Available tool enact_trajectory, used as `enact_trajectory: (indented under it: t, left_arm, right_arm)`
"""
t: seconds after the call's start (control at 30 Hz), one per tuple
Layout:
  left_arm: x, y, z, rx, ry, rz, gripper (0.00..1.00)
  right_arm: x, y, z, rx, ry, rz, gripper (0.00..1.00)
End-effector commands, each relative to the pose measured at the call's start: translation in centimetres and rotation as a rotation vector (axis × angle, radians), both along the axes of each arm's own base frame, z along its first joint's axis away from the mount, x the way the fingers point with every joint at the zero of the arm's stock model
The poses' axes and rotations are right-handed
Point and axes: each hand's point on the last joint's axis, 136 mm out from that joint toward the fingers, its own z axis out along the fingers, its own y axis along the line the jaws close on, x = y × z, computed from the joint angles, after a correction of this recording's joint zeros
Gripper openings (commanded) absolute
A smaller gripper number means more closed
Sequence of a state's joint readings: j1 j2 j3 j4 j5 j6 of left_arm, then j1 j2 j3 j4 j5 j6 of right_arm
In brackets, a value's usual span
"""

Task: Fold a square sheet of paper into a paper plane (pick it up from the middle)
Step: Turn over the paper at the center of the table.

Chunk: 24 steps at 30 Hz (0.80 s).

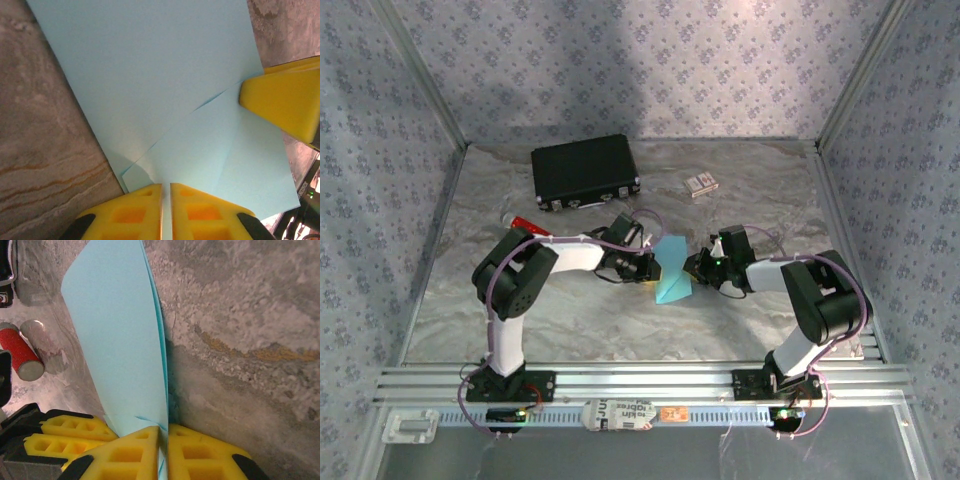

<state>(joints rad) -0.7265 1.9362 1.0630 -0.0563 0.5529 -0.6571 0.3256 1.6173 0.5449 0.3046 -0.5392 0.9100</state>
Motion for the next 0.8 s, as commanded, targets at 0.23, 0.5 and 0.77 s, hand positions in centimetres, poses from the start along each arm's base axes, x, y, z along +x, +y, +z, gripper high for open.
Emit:
enact_trajectory:
  t: [0.23,0.5,0.77]
  left_arm:
    - [1.1,1.3,4.9,0.019,-0.174,0.047,0.36]
    - [2.9,4.9,7.8,0.096,-0.353,0.169,0.51]
    - [4.3,8.7,10.2,0.107,-0.464,0.303,0.65]
  right_arm:
    - [-0.3,-0.8,1.8,-0.011,-0.052,0.004,0.08]
    - [-1.4,-2.8,4.2,-0.238,-0.083,0.075,0.08]
    - [-2.1,-5.5,7.2,-0.518,-0.146,0.133,0.08]
